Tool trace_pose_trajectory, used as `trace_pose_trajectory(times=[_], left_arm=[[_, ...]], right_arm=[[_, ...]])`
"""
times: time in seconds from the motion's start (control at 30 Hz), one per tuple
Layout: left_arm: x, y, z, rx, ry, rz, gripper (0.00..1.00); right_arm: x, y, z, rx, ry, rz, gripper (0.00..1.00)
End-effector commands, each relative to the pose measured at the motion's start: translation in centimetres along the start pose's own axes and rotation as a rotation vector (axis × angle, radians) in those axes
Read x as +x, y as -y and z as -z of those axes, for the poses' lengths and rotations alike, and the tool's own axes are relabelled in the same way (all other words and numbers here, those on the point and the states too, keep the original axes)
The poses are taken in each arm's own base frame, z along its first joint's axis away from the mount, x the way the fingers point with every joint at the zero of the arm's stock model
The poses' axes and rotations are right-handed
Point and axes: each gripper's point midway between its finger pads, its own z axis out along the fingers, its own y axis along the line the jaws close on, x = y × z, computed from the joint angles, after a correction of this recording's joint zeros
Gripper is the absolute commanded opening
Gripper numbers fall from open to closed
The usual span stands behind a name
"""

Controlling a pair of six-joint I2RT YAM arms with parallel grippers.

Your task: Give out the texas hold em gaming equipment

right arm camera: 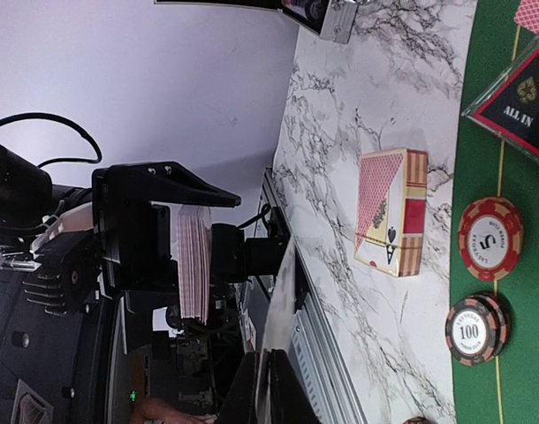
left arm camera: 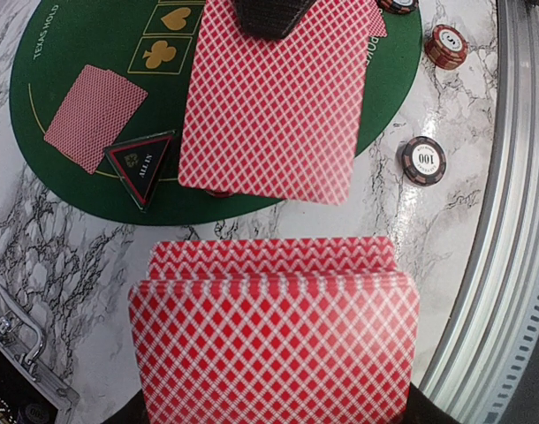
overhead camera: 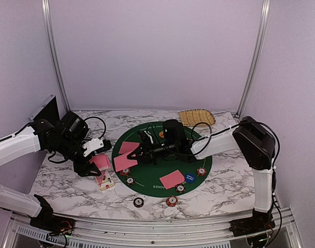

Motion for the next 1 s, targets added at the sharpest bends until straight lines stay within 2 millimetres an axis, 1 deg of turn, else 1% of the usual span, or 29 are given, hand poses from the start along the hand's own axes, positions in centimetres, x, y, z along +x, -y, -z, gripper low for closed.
trace_pose_trajectory(times=[0.0, 0.1, 0.23, 0.3, 0.43, 0.5, 0.63, 0.77, 0.97], left_arm=[[-0.8, -0.1, 0.7, -0.011, 0.045, -0.015, 0.0], [-0.8, -0.1, 0.7, -0.01, 0.046, -0.016, 0.0], [-0.8, -0.1, 0.7, -0.011, 0.047, -0.016, 0.0], [-0.7, -0.1, 0.8, -0.012, 0.047, -0.015, 0.0], [-0.6, 0.0, 0.7, -0.009, 0.046, -0.014, 0.0], [-0.7, 0.0, 0.7, -0.006, 0.046, -0.012, 0.0], [-0.8, -0.1, 0.7, -0.007, 0.048, -0.013, 0.0], [-0.9, -0.2, 0.8, -0.011, 0.049, -0.015, 0.0], [-0.7, -0.1, 0.6, -0.004, 0.045, -0.017, 0.0]], right_arm=[[-0.9, -1.4, 1.9, -0.004, 0.016, 0.053, 0.05], [-1.8, 0.0, 3.1, 0.038, 0.026, 0.054, 0.05], [-3.5, 2.8, 5.2, 0.141, 0.022, 0.066, 0.03], [-4.4, 4.2, 6.4, 0.204, 0.017, 0.109, 0.03], [-5.4, 7.0, 8.1, 0.342, -0.018, 0.133, 0.02], [-6.1, 7.3, 8.2, 0.386, -0.04, 0.168, 0.02], [-7.1, 9.1, 8.3, 0.494, -0.094, 0.206, 0.01], [-7.1, 10.6, 8.4, 0.546, -0.138, 0.218, 0.01], [-6.5, 11.7, 8.9, 0.595, -0.2, 0.25, 0.0]])
